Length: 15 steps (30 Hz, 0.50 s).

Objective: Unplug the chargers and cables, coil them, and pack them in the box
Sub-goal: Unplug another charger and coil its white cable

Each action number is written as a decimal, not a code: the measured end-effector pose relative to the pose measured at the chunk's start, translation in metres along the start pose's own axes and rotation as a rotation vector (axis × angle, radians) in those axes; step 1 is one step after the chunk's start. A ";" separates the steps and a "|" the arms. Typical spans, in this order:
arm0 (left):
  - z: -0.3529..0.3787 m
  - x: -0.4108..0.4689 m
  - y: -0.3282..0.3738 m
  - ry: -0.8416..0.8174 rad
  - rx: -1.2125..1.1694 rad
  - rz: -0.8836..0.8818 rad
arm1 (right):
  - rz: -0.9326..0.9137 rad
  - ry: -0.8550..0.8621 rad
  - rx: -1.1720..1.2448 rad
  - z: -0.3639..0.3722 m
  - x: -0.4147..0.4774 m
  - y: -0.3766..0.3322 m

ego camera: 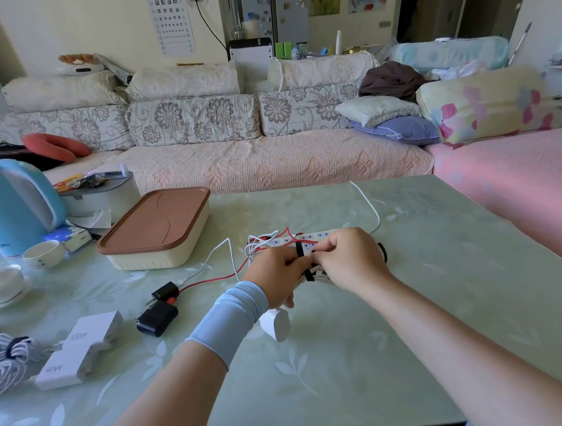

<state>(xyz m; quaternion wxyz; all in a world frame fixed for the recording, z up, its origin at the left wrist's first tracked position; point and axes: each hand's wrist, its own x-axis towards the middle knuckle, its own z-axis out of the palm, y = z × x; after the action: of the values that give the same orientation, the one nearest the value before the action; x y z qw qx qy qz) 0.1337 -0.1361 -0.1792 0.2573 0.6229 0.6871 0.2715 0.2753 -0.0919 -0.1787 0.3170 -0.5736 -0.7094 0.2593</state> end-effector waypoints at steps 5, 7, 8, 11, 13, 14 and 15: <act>-0.004 0.001 0.003 0.074 -0.255 -0.097 | -0.264 0.148 0.015 0.010 -0.003 -0.003; -0.005 0.000 0.004 0.087 -0.281 -0.116 | -0.348 0.163 0.019 0.011 -0.003 -0.002; -0.006 0.000 0.003 0.092 -0.293 -0.125 | -0.377 0.157 0.020 0.012 -0.004 -0.001; -0.007 0.001 0.001 0.081 -0.309 -0.162 | -0.478 0.162 -0.011 0.017 -0.004 0.001; -0.010 0.002 0.000 0.048 -0.306 -0.188 | -0.534 0.164 0.001 0.019 -0.004 0.002; -0.011 0.002 0.000 0.040 -0.314 -0.201 | -0.557 0.163 0.019 0.019 -0.004 0.002; -0.012 0.002 0.000 0.045 -0.313 -0.207 | -0.587 0.165 0.037 0.019 -0.004 0.002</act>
<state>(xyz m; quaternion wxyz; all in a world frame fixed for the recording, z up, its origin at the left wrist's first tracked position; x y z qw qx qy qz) 0.1251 -0.1344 -0.1706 0.3623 0.4950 0.7024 0.3610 0.2635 -0.0954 -0.1934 0.4453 -0.3573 -0.8119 0.1220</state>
